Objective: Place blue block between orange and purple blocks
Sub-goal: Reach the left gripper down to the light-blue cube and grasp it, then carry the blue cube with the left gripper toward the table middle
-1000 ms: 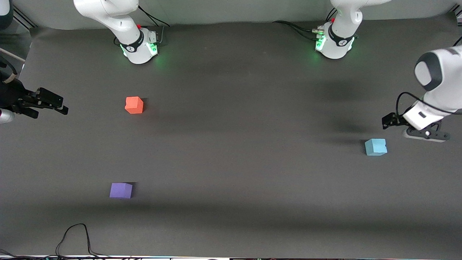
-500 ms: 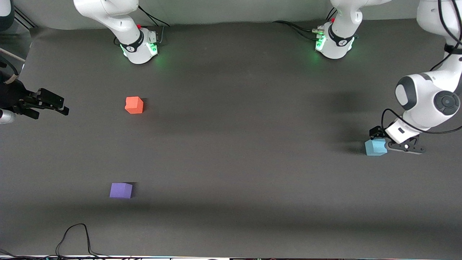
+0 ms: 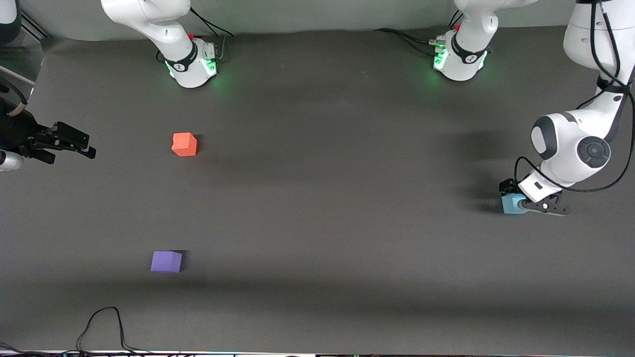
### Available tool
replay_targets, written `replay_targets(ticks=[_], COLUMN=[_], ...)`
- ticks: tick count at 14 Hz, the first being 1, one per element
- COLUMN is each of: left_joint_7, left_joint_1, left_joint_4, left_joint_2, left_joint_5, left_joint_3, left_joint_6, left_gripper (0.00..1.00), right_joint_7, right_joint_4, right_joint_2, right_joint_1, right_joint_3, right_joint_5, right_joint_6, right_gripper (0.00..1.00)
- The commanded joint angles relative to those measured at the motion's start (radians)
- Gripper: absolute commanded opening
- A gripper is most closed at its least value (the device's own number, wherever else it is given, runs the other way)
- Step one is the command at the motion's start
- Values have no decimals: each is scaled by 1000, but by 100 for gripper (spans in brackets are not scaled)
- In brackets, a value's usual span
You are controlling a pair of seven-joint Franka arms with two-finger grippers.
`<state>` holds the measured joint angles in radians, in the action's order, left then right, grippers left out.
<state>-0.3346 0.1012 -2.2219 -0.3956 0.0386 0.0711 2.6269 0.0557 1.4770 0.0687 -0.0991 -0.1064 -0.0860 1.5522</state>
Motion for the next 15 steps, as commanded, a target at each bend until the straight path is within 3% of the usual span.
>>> replay_targets(ticks=[1, 2, 3, 6, 8, 10, 12, 15], left_joint_7=[-9, -9, -8, -8, -8, -11, -11, 53], left_joint_1=[-6, -5, -3, -5, -5, -2, 2, -26], left_joint_4=[19, 19, 21, 30, 33, 53, 120, 318], left_joint_2=[-6, -6, -8, -8, -12, -3, 33, 83], left_joint_5=[-6, -6, -6, -19, -22, -22, -22, -37], left_joint_3=[-1, -1, -1, -1, -1, -1, -1, -11], left_joint_6=[2, 2, 2, -1, -1, -21, -152, -513], left_gripper=[69, 52, 45, 45, 29, 28, 28, 28], right_joint_7=[-7, -5, -5, -5, -5, -5, -5, -7], right_joint_4=[-6, -6, -6, -6, -6, -6, -6, -12], right_joint_2=[3, 5, 5, 6, 5, 5, 6, 8], right_joint_1=[-7, -7, -5, -5, -5, -5, -5, -5], right_joint_3=[-1, -1, -1, -1, -1, -1, -1, 1], right_joint_5=[5, 5, 5, 5, 5, 5, 5, 0], right_joint_6=[8, 8, 8, 8, 6, 6, 6, 8], right_gripper=[100, 100, 100, 100, 100, 100, 100, 100])
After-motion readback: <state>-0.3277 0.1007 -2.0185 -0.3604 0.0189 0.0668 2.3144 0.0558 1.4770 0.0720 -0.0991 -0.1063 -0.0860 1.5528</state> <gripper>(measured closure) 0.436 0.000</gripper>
